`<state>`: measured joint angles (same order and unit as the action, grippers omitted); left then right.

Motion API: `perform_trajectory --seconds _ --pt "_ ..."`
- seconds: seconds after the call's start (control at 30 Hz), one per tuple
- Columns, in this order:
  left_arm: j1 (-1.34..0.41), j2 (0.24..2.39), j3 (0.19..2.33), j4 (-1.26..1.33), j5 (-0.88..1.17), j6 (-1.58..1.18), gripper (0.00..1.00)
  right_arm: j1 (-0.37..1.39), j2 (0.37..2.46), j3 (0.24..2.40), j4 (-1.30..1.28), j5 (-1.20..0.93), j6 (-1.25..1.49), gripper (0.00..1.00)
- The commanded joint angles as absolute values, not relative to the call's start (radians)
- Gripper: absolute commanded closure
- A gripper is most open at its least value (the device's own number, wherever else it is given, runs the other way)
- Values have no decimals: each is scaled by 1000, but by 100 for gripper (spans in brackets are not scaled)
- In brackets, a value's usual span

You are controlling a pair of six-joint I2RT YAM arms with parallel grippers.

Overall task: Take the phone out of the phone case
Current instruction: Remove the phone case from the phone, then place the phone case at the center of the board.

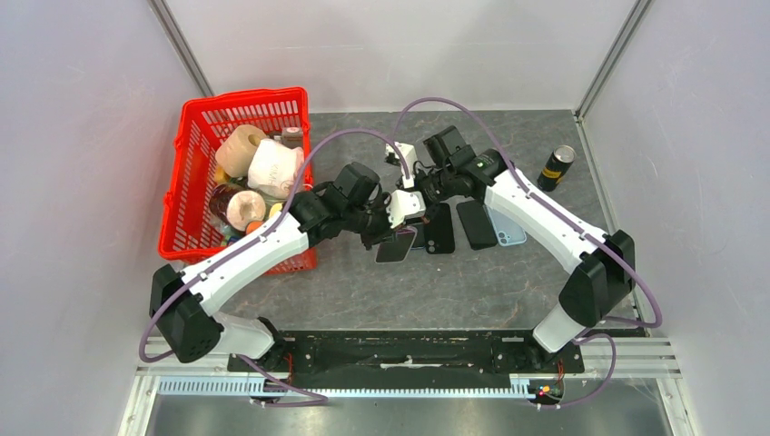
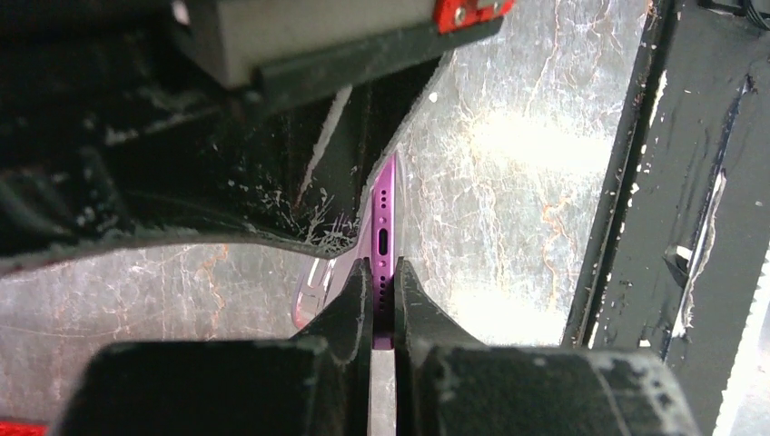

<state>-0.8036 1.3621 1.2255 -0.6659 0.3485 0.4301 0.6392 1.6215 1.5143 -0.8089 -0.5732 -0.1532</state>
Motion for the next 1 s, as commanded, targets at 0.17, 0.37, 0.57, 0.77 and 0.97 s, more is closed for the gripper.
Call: perform_trajectory --seconds 0.17,0.37,0.57,0.77,0.97 --pt "-822 1216 1249 -580 541 498 98 529 1620 1474 -807 -265 -152 100" --pt "-822 1210 1249 -613 557 520 98 513 1609 1463 -807 -230 -152 100" --pt "-822 1210 1243 -615 546 529 98 508 1591 1453 -805 -243 -156 100" --pt "-821 1206 1247 -626 494 555 98 502 1556 1462 -820 -303 -164 100" --pt "-808 1187 1237 -632 439 563 98 503 1511 1525 -877 -398 -197 100"
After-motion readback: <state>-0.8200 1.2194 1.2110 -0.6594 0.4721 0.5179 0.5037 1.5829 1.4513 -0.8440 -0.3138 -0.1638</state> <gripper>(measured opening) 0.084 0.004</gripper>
